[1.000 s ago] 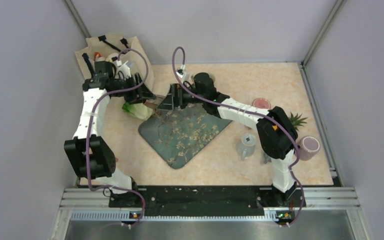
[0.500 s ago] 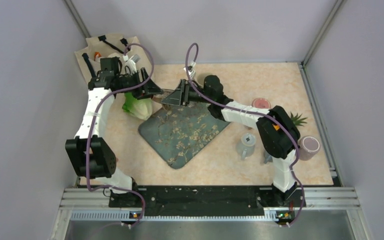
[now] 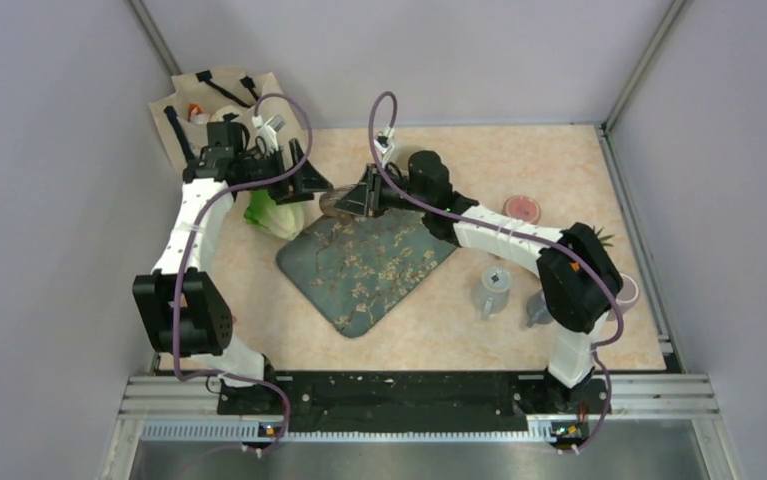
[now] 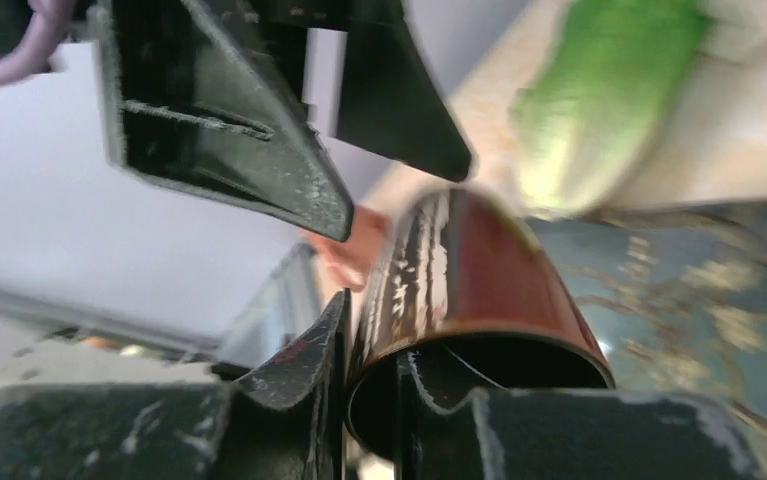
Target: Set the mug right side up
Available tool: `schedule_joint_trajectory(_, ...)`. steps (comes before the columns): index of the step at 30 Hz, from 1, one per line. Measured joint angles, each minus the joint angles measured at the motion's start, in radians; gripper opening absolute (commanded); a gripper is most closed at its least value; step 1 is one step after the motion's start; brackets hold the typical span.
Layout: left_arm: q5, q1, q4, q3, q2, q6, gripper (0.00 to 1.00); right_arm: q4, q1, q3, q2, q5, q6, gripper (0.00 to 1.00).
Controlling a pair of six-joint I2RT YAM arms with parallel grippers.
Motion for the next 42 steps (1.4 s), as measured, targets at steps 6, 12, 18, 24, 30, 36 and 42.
schedule_joint_trajectory(6, -0.327, 0.016, -0.067, 0.009, 0.000, 0.155, 0.99, -0.492, 0.010, 0.124, -0.031, 0.227, -0.319, 0.00)
schedule_joint_trajectory(12, -0.533, 0.031, -0.121, 0.034, 0.000, 0.268, 0.99, -0.971, 0.010, 0.295, 0.015, 0.419, -0.550, 0.00)
schedule_joint_trajectory(18, -0.696, 0.032, -0.219, 0.042, 0.000, 0.407, 0.99, -1.334, 0.019, 0.489, 0.146, 0.590, -0.687, 0.00)
schedule_joint_trajectory(24, -0.852, 0.032, -0.329, 0.045, 0.000, 0.531, 0.99, -1.490, 0.037, 0.460, 0.197, 0.637, -0.726, 0.00)
schedule_joint_trajectory(30, -1.026, 0.035, -0.394, 0.016, -0.010, 0.605, 0.97, -1.470, 0.038, 0.413, 0.197, 0.663, -0.733, 0.07)
schedule_joint_trajectory(36, -1.084, 0.068, -0.437, -0.066, -0.060, 0.674, 0.91, -1.443, 0.038, 0.396, 0.198, 0.670, -0.729, 0.43)
schedule_joint_trajectory(42, -0.930, 0.079, -0.584, -0.071, -0.099, 0.990, 0.86, -1.431, 0.038, 0.396, 0.197, 0.672, -0.730, 0.61)
